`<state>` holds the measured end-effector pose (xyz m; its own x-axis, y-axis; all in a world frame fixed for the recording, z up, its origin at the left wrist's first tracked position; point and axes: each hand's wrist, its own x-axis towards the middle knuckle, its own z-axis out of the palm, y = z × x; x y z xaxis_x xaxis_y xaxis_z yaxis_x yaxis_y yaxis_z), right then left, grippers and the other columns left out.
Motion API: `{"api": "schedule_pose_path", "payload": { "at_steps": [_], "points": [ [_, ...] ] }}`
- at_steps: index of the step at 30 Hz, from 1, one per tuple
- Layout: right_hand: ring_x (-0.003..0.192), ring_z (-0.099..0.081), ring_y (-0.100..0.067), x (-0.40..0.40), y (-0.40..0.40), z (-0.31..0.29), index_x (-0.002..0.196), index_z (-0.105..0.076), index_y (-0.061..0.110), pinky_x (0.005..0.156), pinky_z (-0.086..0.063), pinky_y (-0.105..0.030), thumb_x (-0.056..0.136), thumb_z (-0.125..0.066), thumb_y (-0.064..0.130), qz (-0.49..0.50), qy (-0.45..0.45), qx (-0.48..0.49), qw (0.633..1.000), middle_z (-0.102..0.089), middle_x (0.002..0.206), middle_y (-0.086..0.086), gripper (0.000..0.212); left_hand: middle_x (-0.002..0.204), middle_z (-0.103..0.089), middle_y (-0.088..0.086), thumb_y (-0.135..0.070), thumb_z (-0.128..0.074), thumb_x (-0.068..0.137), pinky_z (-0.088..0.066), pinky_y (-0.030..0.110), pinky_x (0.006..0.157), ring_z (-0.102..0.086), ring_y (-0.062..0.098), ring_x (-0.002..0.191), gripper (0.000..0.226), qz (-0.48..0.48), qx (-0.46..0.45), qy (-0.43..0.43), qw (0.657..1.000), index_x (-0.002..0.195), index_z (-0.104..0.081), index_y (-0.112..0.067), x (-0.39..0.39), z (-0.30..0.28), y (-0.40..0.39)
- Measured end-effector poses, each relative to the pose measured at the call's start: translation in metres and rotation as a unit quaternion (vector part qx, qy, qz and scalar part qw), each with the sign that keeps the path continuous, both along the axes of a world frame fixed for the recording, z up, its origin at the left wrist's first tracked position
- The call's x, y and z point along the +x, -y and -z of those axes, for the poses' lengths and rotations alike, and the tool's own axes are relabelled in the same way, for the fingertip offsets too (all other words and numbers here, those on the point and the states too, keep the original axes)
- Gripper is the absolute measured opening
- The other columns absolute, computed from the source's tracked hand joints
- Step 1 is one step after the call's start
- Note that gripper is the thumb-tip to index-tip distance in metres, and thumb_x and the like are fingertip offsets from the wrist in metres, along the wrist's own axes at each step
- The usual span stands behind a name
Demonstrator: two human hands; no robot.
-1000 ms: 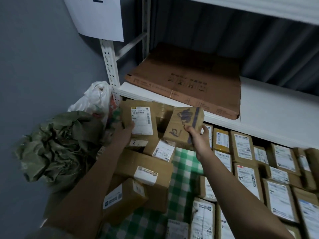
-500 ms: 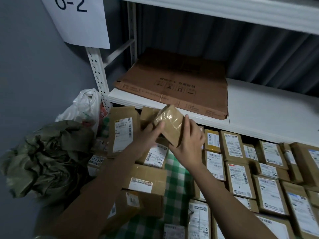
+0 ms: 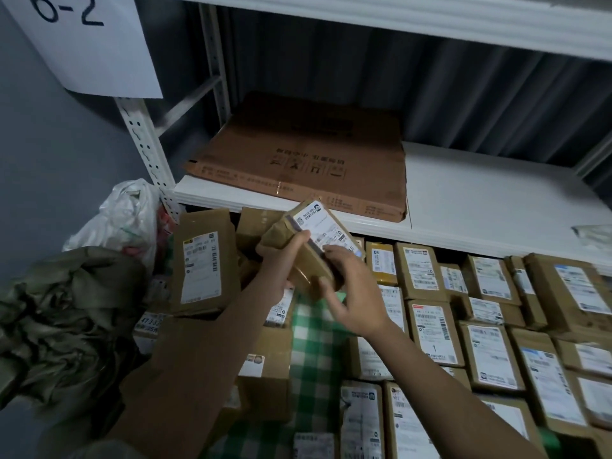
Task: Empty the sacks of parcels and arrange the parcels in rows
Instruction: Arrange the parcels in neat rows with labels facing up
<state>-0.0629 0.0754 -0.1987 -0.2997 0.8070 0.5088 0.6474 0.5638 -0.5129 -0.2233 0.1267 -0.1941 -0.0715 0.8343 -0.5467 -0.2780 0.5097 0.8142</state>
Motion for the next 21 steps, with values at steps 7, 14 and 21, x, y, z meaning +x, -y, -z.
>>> {"api": "schedule_pose_path", "payload": {
  "at_steps": [7, 14, 21],
  "points": [
    [0.114, -0.053, -0.026, 0.084, -0.025, 0.050, 0.120, -0.058, 0.007, 0.088, -0.039, -0.030, 0.100, -0.044, 0.019, 0.270, -0.083, -0.269, 0.921, -0.056, 0.125, -0.012, 0.027, 0.135, -0.051, 0.008, -0.058, -0.064, 0.072, -0.047, 0.046, 0.098, -0.055, 0.027, 0.113, 0.103, 0.084, 0.009, -0.129, 0.988, 0.151, -0.015, -0.014, 0.028, 0.019, -0.011],
    [0.138, -0.035, -0.032, 0.134, -0.042, 0.104, 0.141, -0.048, 0.014, 0.111, -0.034, -0.039, 0.098, -0.043, 0.010, 0.160, 0.192, -0.414, 0.876, -0.037, 0.152, -0.012, 0.044, 0.117, -0.066, 0.003, -0.054, -0.055, 0.087, -0.047, 0.034, 0.086, -0.063, 0.022, 0.101, 0.060, 0.170, -0.024, -0.139, 0.975, 0.136, -0.049, -0.021, 0.068, 0.064, -0.019],
    [0.133, -0.044, -0.024, 0.139, -0.044, 0.118, 0.141, -0.050, 0.017, 0.102, -0.043, -0.036, 0.099, -0.037, 0.021, 0.162, 0.240, -0.444, 0.848, -0.039, 0.152, -0.003, 0.044, 0.101, -0.071, 0.001, -0.053, -0.050, 0.091, -0.048, 0.029, 0.072, -0.067, 0.018, 0.089, 0.035, 0.172, -0.097, -0.147, 0.969, 0.110, -0.062, -0.026, 0.082, 0.108, -0.019]
  ]
}}
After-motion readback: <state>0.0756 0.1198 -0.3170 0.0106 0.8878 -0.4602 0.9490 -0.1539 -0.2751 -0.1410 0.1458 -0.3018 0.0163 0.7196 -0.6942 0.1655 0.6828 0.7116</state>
